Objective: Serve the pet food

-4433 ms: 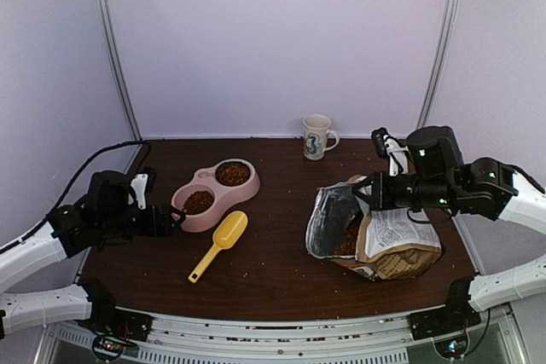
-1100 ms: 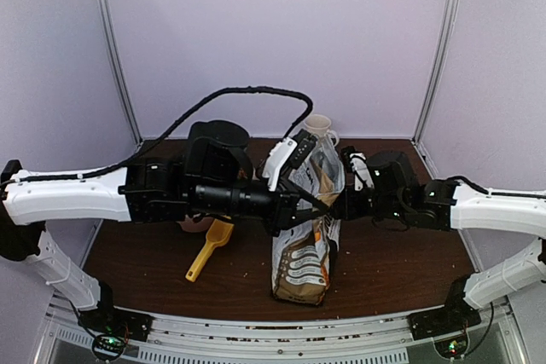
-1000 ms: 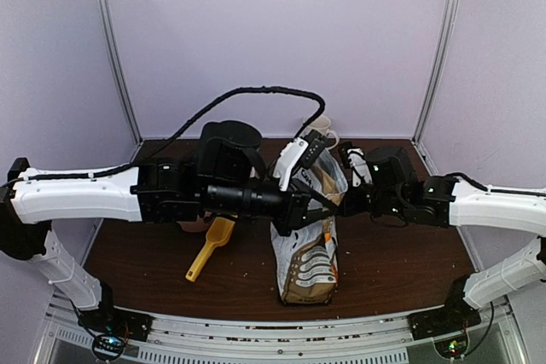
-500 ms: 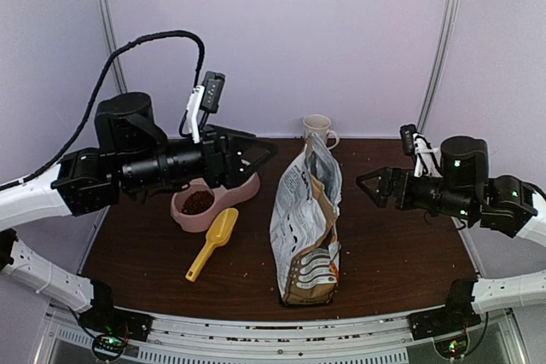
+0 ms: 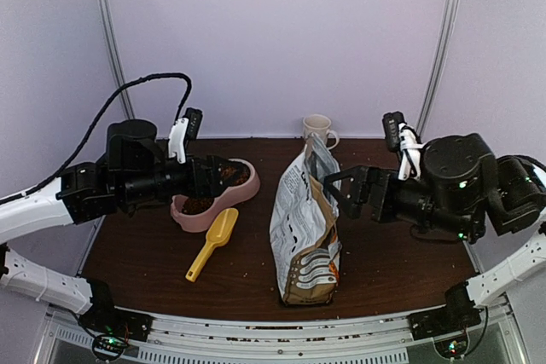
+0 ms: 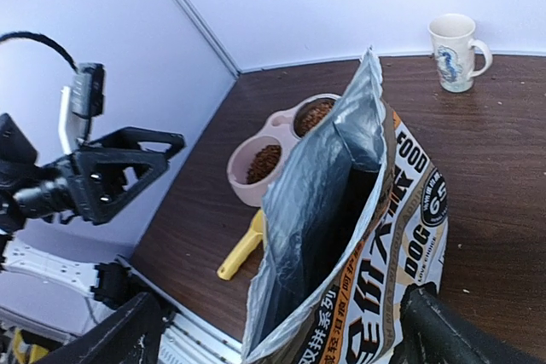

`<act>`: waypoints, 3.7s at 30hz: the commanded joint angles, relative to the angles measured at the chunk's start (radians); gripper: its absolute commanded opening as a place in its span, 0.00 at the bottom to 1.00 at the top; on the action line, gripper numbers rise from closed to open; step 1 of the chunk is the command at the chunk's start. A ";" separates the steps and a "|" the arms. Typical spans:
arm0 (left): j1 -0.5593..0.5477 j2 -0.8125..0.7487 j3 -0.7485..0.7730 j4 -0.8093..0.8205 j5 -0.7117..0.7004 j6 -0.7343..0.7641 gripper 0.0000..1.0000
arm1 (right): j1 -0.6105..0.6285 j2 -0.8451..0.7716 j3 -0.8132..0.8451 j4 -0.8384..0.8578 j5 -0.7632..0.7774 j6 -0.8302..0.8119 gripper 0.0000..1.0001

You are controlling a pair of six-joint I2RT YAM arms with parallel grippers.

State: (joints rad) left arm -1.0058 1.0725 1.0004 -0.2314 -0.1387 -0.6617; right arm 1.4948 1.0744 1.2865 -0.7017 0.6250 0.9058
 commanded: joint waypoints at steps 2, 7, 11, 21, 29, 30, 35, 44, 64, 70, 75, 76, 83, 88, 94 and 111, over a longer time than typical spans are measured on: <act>0.011 -0.018 -0.025 0.047 -0.006 -0.034 0.86 | 0.053 0.150 0.072 -0.157 0.165 0.082 0.99; 0.015 -0.020 -0.037 0.056 -0.001 -0.040 0.86 | 0.066 0.253 0.121 -0.277 0.206 0.155 0.90; 0.021 -0.023 -0.047 0.059 -0.002 -0.043 0.87 | 0.084 0.307 0.153 -0.276 0.240 0.106 0.66; 0.069 -0.060 -0.064 0.114 0.071 0.074 0.89 | 0.011 0.191 0.066 0.077 -0.043 -0.425 0.00; 0.106 -0.042 -0.022 0.143 0.263 0.236 0.90 | -0.220 -0.081 -0.010 0.217 -0.852 -0.763 0.00; 0.109 -0.036 -0.017 0.147 0.283 0.249 0.90 | -0.255 -0.091 -0.001 0.202 -0.937 -0.772 0.00; 0.113 0.019 0.005 0.159 0.381 0.326 0.91 | -0.415 -0.119 -0.015 0.164 -1.180 -0.812 0.00; 0.138 0.167 0.031 0.239 0.537 0.365 0.93 | -0.633 -0.166 -0.178 0.297 -1.484 -0.740 0.00; 0.192 0.325 0.084 0.354 0.889 0.290 0.14 | -0.739 -0.198 -0.229 0.324 -1.512 -0.694 0.00; 0.192 0.213 0.020 0.351 0.873 0.230 0.00 | -0.779 -0.202 -0.207 0.215 -1.418 -0.759 0.00; 0.182 0.088 -0.047 0.347 0.846 0.175 0.00 | -0.782 -0.189 -0.209 0.158 -1.342 -0.784 0.00; 0.179 0.067 -0.061 0.338 0.835 0.170 0.00 | -0.782 -0.184 -0.215 0.162 -1.338 -0.778 0.00; 0.179 -0.054 -0.152 0.315 0.739 0.122 0.14 | -0.783 -0.216 -0.320 0.337 -1.409 -0.648 0.52; 0.175 -0.115 -0.093 0.149 0.612 0.183 0.67 | -0.787 -0.300 -0.398 0.397 -1.371 -0.622 0.85; 0.151 -0.115 0.055 -0.065 0.430 0.317 0.77 | -0.788 -0.310 -0.486 0.485 -1.339 -0.602 0.87; 0.052 0.063 0.258 -0.169 0.413 0.406 0.78 | -0.786 -0.275 -0.493 0.515 -1.415 -0.592 0.33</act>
State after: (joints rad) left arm -0.9375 1.1065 1.1870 -0.3851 0.2893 -0.2913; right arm 0.7116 0.8005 0.7719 -0.1825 -0.7509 0.3229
